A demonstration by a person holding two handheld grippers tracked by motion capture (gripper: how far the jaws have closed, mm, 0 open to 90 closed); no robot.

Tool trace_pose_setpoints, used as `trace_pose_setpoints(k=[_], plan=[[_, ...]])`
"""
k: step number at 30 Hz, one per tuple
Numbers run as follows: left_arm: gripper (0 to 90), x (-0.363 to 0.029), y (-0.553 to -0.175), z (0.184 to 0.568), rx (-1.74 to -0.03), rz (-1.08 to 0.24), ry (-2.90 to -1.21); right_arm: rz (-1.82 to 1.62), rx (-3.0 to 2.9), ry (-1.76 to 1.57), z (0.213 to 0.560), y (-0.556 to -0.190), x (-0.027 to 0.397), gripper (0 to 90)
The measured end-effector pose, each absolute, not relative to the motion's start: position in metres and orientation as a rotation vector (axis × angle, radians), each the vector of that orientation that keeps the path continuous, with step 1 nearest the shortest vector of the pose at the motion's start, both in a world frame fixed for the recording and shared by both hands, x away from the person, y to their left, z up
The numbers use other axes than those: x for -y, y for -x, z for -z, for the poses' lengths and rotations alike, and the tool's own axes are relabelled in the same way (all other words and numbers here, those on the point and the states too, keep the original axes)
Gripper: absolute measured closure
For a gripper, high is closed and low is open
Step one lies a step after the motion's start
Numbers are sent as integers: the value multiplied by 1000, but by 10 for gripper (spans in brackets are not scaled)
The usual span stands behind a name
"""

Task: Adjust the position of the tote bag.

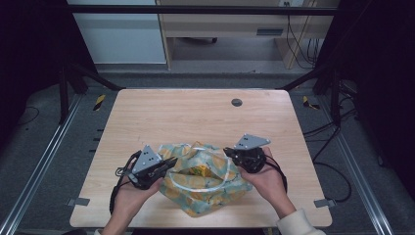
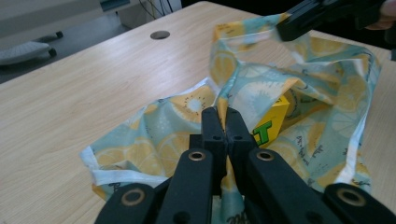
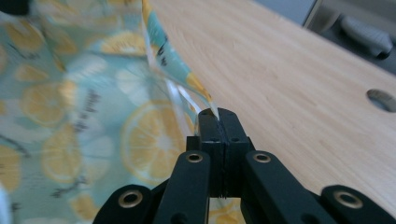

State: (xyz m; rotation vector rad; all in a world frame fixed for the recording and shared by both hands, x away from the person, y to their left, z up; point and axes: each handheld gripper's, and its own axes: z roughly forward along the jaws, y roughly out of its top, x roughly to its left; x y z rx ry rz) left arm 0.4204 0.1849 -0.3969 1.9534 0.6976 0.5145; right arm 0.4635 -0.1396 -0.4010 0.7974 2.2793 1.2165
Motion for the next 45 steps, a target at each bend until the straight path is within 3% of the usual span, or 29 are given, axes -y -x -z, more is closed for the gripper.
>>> trace_pose_setpoints(k=[4,5,9,16,23,30,36,38,39,40,41,42,45], plan=[[896,-193,-408,405,-658,-503,-1976,-1323,-2253,-727,393,-426,148,900],[896,-197,-404,417,-640,-489,-2017,-1359,-2276,-708,399,-407,151,900],[896,-200,-405,439,-641,-440,-2108,-1316,-2377,-699,424,-388,152,900],[894,-186,-412,472,-616,-474,-2338,-1204,-2521,-771,461,-394,147,884],[884,-194,-413,470,-639,-505,-2330,-1271,-2453,-758,435,-395,152,551],[861,-194,-413,470,-617,-504,-2355,-1333,-2381,-766,406,-416,141,433],[856,-195,-410,467,-610,-500,-2332,-1220,-2444,-789,418,-435,108,315],[858,-194,-409,467,-606,-498,-2331,-1131,-2468,-771,425,-436,101,380],[860,-194,-409,467,-602,-489,-2331,-1083,-2459,-771,428,-437,100,584],[860,-194,-409,467,-599,-491,-2334,-1083,-2459,-771,428,-437,100,584],[862,-193,-409,467,-600,-488,-2335,-1134,-2435,-786,426,-439,103,787],[862,-193,-410,467,-597,-485,-2336,-1134,-2435,-786,426,-439,103,787],[870,-191,-409,467,-585,-485,-2343,-1156,-2413,-797,419,-445,104,900]])
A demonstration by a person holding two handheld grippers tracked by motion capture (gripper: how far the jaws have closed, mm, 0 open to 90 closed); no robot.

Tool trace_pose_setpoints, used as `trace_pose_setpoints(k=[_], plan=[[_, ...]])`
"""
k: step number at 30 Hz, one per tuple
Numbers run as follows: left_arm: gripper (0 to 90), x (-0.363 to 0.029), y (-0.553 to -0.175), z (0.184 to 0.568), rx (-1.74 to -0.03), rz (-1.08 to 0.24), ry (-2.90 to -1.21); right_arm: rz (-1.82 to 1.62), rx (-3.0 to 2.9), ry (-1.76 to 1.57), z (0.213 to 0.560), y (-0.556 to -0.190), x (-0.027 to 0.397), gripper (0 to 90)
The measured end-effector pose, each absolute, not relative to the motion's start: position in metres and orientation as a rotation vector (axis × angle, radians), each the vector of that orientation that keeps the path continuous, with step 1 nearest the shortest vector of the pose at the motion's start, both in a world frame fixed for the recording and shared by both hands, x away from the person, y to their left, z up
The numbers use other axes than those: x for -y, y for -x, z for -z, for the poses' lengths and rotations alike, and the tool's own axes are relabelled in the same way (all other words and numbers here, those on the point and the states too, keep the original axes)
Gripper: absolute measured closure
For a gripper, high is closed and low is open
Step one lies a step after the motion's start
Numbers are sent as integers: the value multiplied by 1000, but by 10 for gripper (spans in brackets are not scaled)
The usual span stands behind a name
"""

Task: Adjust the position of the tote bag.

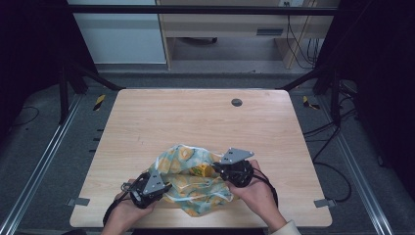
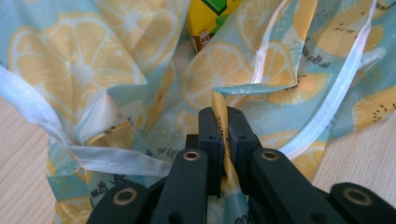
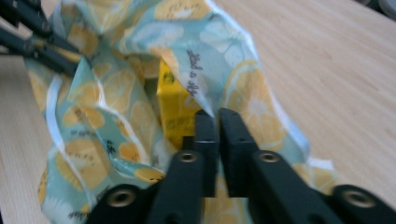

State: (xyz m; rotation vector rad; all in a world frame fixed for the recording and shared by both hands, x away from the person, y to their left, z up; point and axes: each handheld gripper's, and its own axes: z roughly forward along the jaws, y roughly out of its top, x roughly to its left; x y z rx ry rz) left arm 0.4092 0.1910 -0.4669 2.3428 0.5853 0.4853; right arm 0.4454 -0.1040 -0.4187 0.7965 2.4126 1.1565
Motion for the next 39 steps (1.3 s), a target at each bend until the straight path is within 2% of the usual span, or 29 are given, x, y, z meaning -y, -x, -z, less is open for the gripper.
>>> trace_pose_setpoints(k=[14,25,30,34,35,36,39], plan=[[899,-193,-410,469,-581,-480,-2424,-1239,-2325,-824,372,-489,102,900],[900,-195,-406,469,-567,-490,-2474,-1206,-2257,-942,371,-531,121,900],[898,-193,-404,468,-560,-501,-2473,-1194,-2261,-963,377,-537,120,900],[817,-191,-402,458,-564,-523,-2372,-1195,-2297,-918,380,-532,112,900],[735,-190,-402,454,-563,-530,-2341,-1188,-2316,-901,381,-530,110,900],[735,-189,-401,449,-567,-544,-2313,-1188,-2316,-901,381,-530,110,900],[604,-188,-399,432,-562,-559,-2229,-1182,-2328,-896,381,-528,109,900]])
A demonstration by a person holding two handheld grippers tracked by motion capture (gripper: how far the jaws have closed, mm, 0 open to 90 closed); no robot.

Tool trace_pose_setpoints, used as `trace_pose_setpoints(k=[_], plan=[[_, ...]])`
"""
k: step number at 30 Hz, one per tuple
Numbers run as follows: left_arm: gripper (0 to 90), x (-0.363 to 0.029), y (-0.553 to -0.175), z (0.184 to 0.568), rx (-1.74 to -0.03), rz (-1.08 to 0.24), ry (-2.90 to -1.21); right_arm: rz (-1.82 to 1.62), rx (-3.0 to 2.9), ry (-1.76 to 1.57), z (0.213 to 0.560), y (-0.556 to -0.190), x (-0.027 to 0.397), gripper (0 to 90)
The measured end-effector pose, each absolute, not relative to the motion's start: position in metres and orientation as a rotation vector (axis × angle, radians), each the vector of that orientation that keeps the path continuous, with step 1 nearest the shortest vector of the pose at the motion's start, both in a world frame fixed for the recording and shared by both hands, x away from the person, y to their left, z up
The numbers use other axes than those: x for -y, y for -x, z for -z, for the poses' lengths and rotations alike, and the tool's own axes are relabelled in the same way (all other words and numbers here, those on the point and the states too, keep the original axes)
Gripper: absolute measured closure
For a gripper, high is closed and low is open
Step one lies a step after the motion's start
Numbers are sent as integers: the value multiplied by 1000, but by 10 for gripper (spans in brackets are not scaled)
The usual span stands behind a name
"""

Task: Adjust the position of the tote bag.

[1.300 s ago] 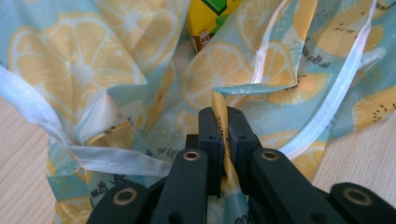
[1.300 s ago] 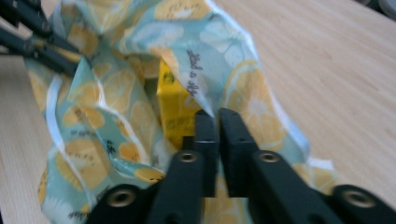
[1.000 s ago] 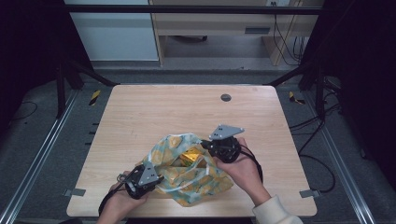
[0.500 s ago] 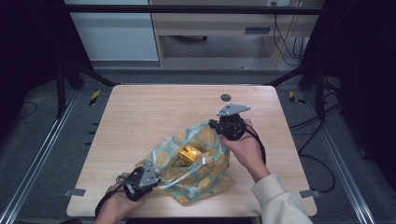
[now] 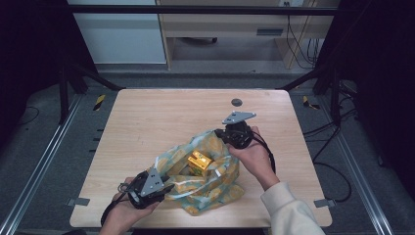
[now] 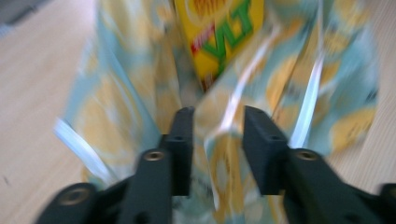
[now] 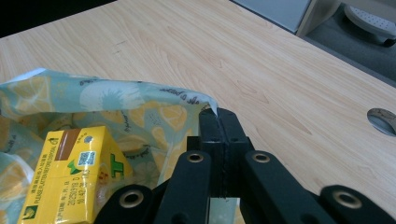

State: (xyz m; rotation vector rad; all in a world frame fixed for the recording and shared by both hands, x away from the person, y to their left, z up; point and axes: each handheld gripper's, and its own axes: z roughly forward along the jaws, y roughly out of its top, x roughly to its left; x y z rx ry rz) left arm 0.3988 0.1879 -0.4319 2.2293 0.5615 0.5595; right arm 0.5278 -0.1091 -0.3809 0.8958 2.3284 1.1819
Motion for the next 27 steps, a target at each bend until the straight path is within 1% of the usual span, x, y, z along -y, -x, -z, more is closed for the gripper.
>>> trace_pose_setpoints(k=[2,4,7,9,10,13,16,23,25,27], plan=[[565,-188,-397,420,-548,-565,-2177,-1185,-2328,-896,379,-527,110,900],[505,-188,-397,408,-530,-561,-2154,-1185,-2339,-888,379,-526,111,900],[490,-184,-401,395,-502,-555,-2143,-1188,-2341,-885,379,-527,112,900],[494,-175,-411,395,-488,-529,-2175,-1191,-2342,-888,380,-528,113,900],[495,-169,-417,399,-486,-498,-2199,-1189,-2343,-886,380,-529,113,900],[504,-150,-433,420,-478,-461,-2300,-1194,-2341,-898,381,-530,114,900],[512,-136,-443,440,-456,-481,-2389,-1203,-2338,-908,381,-531,115,900],[478,-136,-450,462,-462,-409,-2432,-1201,-2346,-905,382,-532,115,900],[481,-135,-452,468,-459,-392,-2447,-1200,-2344,-911,383,-533,115,900],[523,-134,-452,471,-456,-395,-2460,-1200,-2343,-920,384,-535,115,900]])
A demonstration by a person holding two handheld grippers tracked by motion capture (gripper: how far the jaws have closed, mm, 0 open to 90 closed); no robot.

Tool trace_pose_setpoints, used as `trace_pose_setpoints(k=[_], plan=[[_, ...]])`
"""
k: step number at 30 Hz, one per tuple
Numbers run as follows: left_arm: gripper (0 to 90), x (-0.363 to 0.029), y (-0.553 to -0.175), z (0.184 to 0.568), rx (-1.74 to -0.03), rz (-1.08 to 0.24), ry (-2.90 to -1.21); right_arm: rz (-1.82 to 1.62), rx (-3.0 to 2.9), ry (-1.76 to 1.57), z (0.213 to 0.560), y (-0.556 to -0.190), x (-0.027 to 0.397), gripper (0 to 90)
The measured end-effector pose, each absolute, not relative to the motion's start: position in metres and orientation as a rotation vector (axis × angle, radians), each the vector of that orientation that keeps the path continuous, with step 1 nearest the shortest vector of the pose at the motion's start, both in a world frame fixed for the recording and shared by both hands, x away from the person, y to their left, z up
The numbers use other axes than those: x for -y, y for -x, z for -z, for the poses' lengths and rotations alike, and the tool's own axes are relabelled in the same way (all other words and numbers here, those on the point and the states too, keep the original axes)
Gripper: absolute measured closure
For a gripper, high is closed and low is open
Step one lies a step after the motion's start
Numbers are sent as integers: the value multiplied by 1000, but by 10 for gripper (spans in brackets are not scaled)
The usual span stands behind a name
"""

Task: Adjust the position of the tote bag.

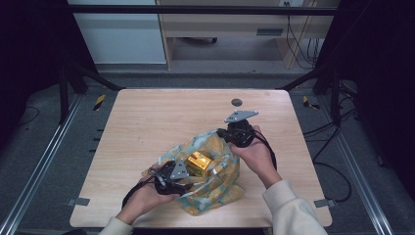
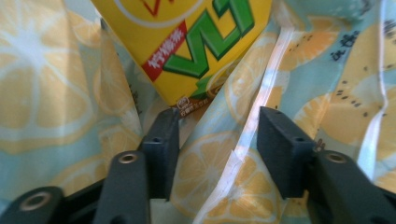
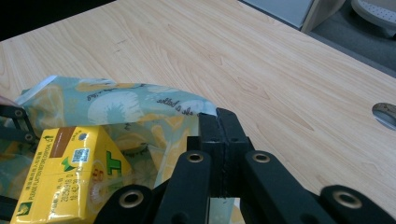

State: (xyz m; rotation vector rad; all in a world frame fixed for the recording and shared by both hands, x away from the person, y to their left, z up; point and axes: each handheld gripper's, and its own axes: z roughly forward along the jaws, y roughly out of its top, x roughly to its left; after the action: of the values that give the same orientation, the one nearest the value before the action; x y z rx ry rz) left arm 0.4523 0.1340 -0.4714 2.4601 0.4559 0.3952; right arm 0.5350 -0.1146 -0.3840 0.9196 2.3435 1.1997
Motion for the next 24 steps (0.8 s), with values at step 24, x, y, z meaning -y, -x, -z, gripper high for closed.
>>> trace_pose_setpoints(k=[24], plan=[[900,-150,-419,450,-431,-531,-2435,-1111,-2339,-1127,424,-578,120,900]])
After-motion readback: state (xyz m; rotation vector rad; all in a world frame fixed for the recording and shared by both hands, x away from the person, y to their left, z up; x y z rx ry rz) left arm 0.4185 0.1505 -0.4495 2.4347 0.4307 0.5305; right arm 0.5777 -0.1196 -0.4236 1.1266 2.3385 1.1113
